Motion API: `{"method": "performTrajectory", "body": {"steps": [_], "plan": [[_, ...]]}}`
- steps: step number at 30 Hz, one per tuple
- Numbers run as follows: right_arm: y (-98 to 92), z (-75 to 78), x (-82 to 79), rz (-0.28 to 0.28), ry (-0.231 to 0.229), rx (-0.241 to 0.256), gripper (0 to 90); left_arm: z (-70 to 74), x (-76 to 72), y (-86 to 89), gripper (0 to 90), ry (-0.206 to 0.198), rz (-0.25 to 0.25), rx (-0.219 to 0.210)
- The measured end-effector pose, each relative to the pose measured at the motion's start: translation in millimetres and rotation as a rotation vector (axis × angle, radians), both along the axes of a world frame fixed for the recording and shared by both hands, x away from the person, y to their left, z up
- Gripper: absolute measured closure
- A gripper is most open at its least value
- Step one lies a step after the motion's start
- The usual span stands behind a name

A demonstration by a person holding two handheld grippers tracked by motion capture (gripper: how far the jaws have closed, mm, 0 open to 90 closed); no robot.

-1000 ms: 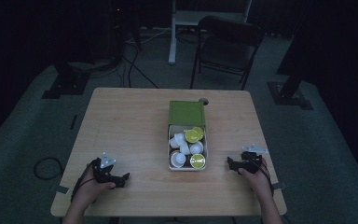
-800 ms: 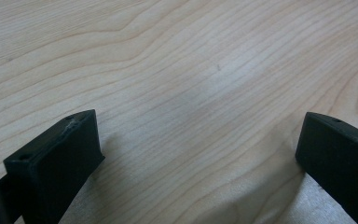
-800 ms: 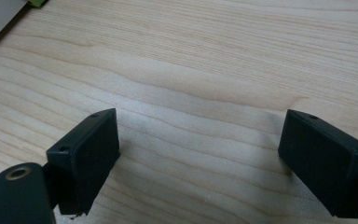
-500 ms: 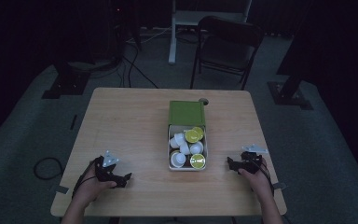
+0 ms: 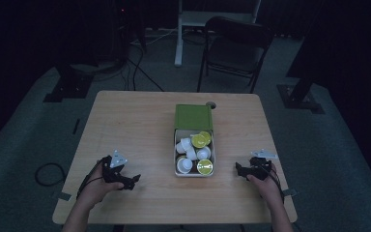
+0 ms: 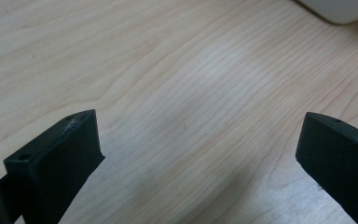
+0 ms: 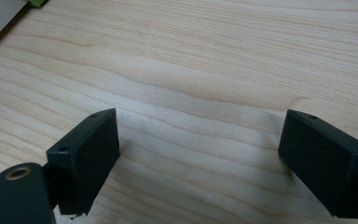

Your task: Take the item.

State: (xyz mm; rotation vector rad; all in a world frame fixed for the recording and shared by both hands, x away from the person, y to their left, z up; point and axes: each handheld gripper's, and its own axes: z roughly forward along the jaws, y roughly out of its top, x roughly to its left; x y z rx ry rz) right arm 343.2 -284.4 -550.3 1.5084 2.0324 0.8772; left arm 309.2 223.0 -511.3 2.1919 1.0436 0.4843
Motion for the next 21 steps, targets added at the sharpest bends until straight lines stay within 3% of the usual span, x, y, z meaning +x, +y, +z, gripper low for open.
{"method": "performTrajectory", "body": {"steps": [14, 21], "plan": [[0.0, 0.0, 0.0, 0.000, 0.000, 0.000, 11.7, 31.3, 2.8, -22.9, 0.3, -0.047, -0.100, 0.000], [-0.1, 0.0, 0.0, 0.000, 0.000, -0.001, 11.7, 46.0, 7.1, -35.1, 0.3, -0.067, -0.137, -0.023]]}}
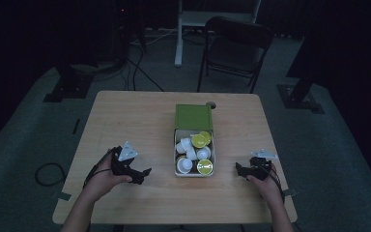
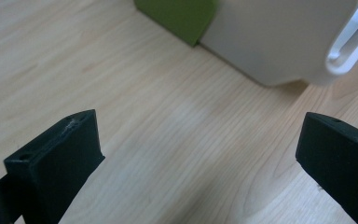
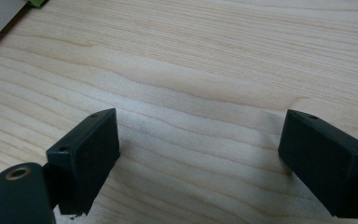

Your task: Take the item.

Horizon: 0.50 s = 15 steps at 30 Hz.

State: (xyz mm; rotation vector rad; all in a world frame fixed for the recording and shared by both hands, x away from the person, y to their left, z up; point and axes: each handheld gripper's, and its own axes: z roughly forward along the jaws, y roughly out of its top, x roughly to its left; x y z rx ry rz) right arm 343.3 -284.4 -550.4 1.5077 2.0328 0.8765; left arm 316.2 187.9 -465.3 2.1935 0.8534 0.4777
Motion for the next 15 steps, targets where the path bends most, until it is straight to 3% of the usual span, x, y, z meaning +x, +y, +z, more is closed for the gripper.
{"method": "performTrajectory", "body": {"steps": [15], "plan": [[0.1, -0.1, 0.0, 0.000, 0.000, 0.000, 11.6, 24.2, 10.5, -26.6, 0.4, -0.027, -0.073, -0.011]]}}
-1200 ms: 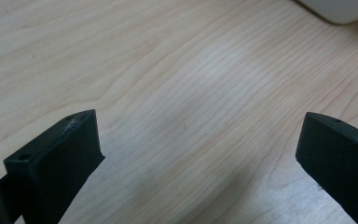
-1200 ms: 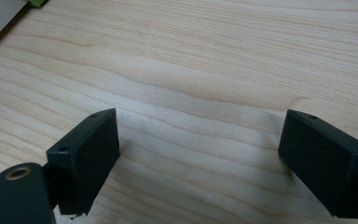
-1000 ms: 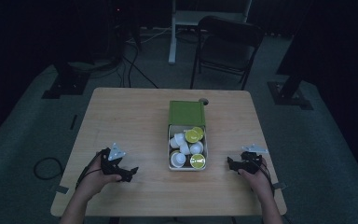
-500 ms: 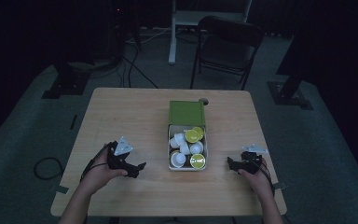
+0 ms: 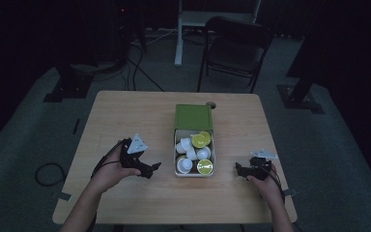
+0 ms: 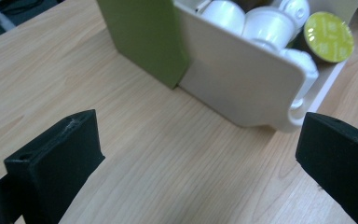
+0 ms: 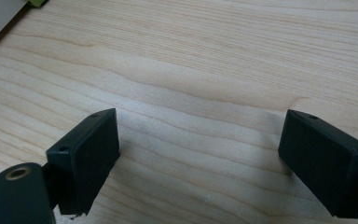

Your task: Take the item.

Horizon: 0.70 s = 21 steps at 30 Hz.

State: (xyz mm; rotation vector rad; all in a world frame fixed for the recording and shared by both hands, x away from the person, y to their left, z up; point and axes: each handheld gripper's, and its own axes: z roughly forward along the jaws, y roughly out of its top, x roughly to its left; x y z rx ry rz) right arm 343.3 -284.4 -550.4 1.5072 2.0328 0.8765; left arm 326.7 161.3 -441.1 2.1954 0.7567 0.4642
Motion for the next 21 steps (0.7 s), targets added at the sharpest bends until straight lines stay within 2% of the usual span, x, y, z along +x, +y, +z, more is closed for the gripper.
{"method": "performTrajectory", "body": {"steps": [1, 3, 8, 10, 14, 21], "plan": [[0.0, 0.0, 0.0, 0.000, 0.000, 0.000, 11.6, 1.2, 0.5, -1.8, 0.4, 0.003, -0.003, 0.000], [0.0, 0.0, 0.0, 0.000, 0.000, 0.000, 11.6, 5.0, 2.6, -5.8, 5.9, 0.007, -0.003, -0.001], [0.0, 0.0, 0.0, 0.000, 0.000, 0.000, 11.6, 10.5, 4.4, -12.2, 5.8, -0.009, -0.024, -0.011], [0.0, 0.0, 0.0, 0.000, 0.000, 0.000, 11.6, 14.5, 6.1, -18.7, 5.8, -0.012, -0.047, -0.031], [0.1, 0.0, 0.0, -0.001, 0.000, 0.001, 11.6, 19.0, 9.2, -30.0, 5.8, -0.023, -0.075, -0.032], [0.0, 0.0, 0.0, -0.001, 0.001, 0.001, 11.6, 20.1, 12.7, -48.4, 5.8, -0.023, -0.127, -0.043]]}}
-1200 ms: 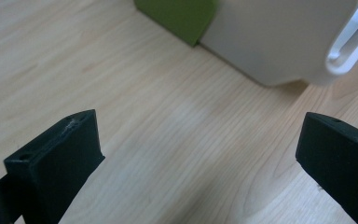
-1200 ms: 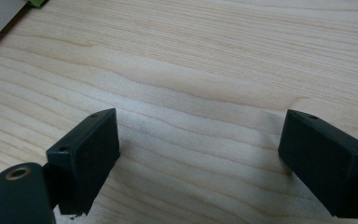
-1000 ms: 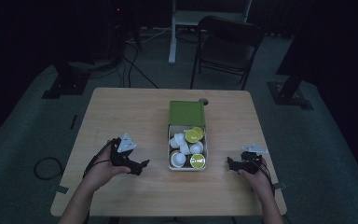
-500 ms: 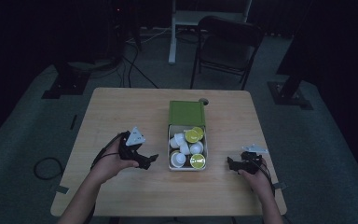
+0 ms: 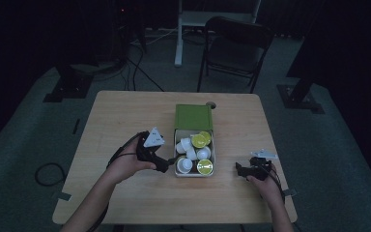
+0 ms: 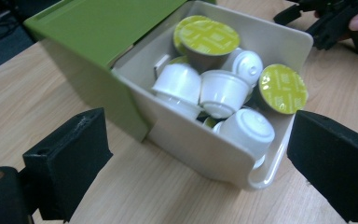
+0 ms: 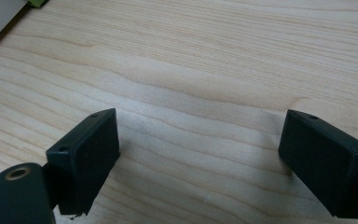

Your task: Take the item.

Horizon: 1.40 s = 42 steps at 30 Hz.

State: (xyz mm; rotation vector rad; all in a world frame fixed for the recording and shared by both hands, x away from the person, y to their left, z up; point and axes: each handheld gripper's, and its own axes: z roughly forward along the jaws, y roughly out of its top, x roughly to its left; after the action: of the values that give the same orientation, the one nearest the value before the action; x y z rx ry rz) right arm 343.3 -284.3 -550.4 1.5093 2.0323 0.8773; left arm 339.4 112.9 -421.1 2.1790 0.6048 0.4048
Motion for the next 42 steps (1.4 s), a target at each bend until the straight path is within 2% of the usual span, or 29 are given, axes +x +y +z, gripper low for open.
{"method": "performTrajectory", "body": {"steps": [5, 13, 15, 23, 25, 30, 35, 42], "plan": [[0.0, 0.0, 0.0, 0.000, 0.000, 0.000, 11.6, 0.5, 2.2, -13.1, 5.8, -0.003, -0.019, -0.003], [0.0, 0.0, 0.0, 0.000, 0.000, 0.000, 11.6, 2.4, 7.5, -36.1, 5.8, -0.017, -0.049, 0.018], [0.0, 0.0, 0.0, 0.001, -0.001, -0.001, 11.6, 2.3, 8.5, -40.7, 5.8, -0.024, -0.050, 0.006], [0.0, 0.0, 0.0, 0.001, 0.000, 0.000, 11.6, 0.1, 16.1, -56.5, 5.8, -0.025, -0.052, 0.008], [-0.1, 0.1, 0.0, 0.001, 0.000, -0.001, 11.6, -0.7, 18.5, -59.3, 5.9, -0.051, -0.053, 0.007], [-0.1, 0.0, 0.2, 0.002, -0.001, -0.001, 11.5, -2.1, 23.8, -68.6, 5.9, -0.038, -0.058, 0.008], [0.0, 0.0, 0.2, 0.001, -0.001, -0.001, 11.5, -5.1, 29.0, -79.3, 6.3, -0.019, -0.055, -0.008], [0.0, 0.0, 0.2, 0.001, -0.001, -0.001, 11.5, -10.9, 38.5, -87.9, 7.3, -0.010, -0.055, 0.025]]}}
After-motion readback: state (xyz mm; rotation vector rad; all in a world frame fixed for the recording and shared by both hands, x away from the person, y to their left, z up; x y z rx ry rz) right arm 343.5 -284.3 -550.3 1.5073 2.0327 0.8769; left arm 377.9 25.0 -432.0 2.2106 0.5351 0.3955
